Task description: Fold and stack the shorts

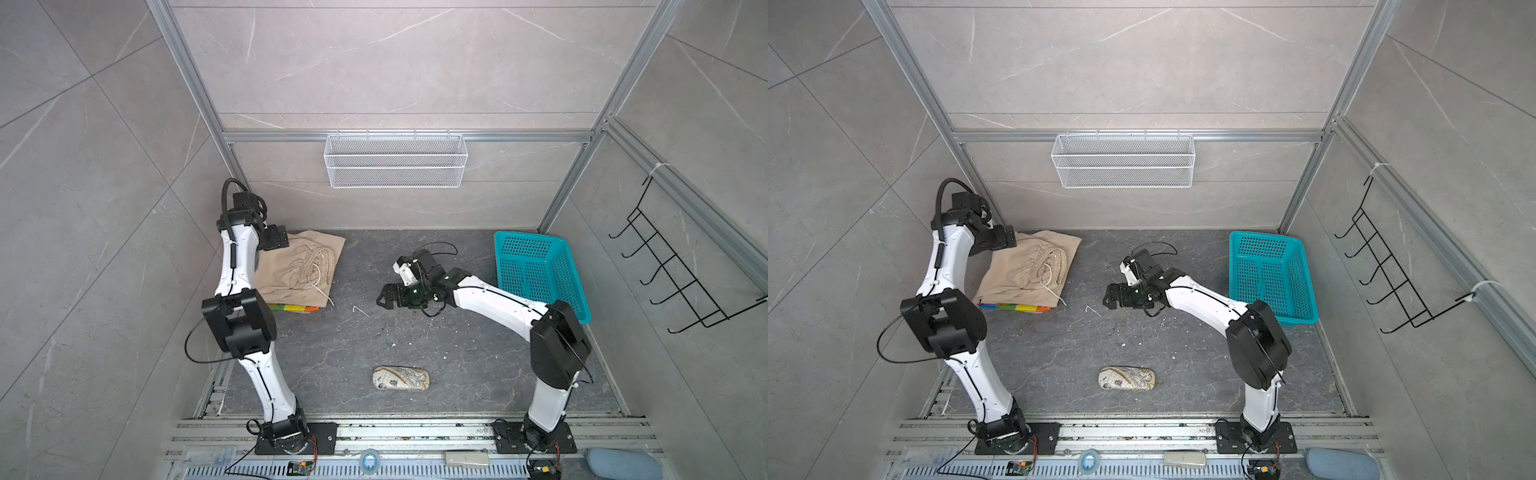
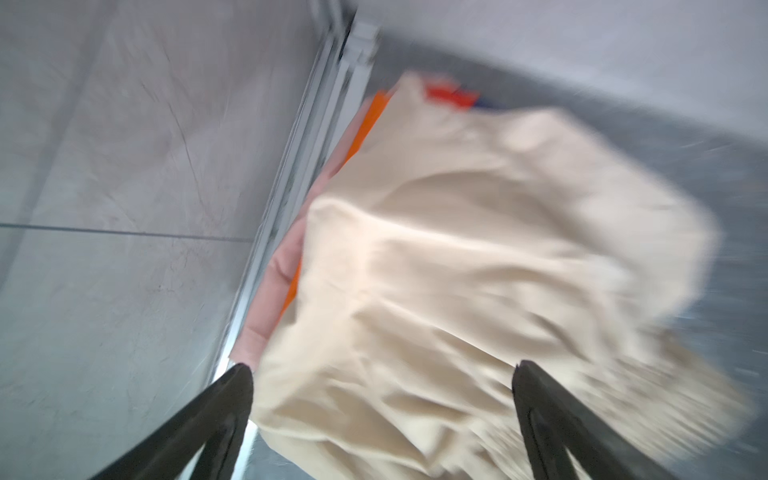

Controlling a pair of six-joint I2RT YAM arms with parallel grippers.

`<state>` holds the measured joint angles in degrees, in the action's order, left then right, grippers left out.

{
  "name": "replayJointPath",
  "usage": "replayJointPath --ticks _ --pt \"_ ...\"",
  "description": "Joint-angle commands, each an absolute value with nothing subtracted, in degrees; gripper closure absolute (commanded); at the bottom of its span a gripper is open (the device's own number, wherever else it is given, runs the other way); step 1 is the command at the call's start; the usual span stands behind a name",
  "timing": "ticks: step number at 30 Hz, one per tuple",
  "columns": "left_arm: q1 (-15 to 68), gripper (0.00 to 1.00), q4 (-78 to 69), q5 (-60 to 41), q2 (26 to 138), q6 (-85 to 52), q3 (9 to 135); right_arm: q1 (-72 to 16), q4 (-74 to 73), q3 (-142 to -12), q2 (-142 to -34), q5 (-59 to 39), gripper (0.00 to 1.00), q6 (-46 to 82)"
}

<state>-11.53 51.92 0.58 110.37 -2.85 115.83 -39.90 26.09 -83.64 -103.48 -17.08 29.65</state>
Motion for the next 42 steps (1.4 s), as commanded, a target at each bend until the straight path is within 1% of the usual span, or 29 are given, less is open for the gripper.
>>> replayJointPath --ticks 1,4,6,8,11,14,15,18,21,23,26,29,33,36,38,42 --pt "-7.96 0.00 43.11 -6.39 99.04 -4.00 106.89 -37.08 32.81 -84.87 -97.59 -5.00 0.01 23.92" --pt "-3.90 0.00 32.55 -4.35 88.61 -2.66 93.42 -34.71 34.71 -82.82 -92.32 7.90 0.01 21.40" --pt "-2.34 0.00 27.18 -2.67 83.21 -2.60 85.98 -32.36 33.80 -80.21 -88.50 13.99 0.01 20.72" --pt "-1.63 0.00 21.65 -1.05 78.56 -3.73 78.79 -29.20 33.59 -78.04 -85.35 18.27 0.01 20.23" --pt "-1.11 0.00 15.66 0.69 72.43 -6.40 68.87 -24.48 34.71 -74.93 -81.48 27.90 0.01 21.39" --pt "-0.97 0.00 10.01 2.06 67.56 -8.46 59.37 -20.30 32.40 -69.43 -77.52 33.87 0.01 21.55" --pt "-0.93 0.00 9.41 2.31 66.45 -9.15 57.29 -18.48 32.14 -68.17 -76.90 33.75 0.01 21.53" --pt "-0.59 0.00 9.20 1.12 65.14 -10.83 53.82 -12.48 34.48 -67.77 -78.43 28.64 0.01 21.57" --pt "1.89 0.00 8.66 1.23 64.82 -11.52 52.39 -7.94 36.64 -69.11 -83.59 19.71 0.01 22.31" --pt "4.32 0.00 8.48 1.02 65.36 -11.66 52.72 -6.12 36.64 -70.20 -87.55 12.67 0.08 22.69" --pt "7.59 0.00 8.85 0.79 66.48 -11.38 53.64 -5.83 34.67 -71.22 -92.45 6.95 0.14 22.16" --pt "10.34 0.00 8.80 0.92 67.04 -11.04 53.62 -5.85 33.77 -72.47 -97.14 3.36 0.21 22.23" --pt "13.34 0.00 8.40 1.98 67.71 -10.49 53.65 -5.86 32.84 -72.36 -99.99 2.99 0.31 22.24" --pt "14.47 0.00 8.63 1.56 68.74 -10.57 54.20 -6.05 32.28 -71.58 -100.45 2.20 0.45 22.10" --pt "14.80 0.00 9.76 0.96 69.72 -10.65 55.28 -6.35 31.54 -70.77 -100.17 1.61 0.57 22.39" --pt "15.12 0.00 10.10 1.16 70.05 -11.10 55.49 -8.98 29.98 -69.66 -100.01 -0.58 0.77 24.10"
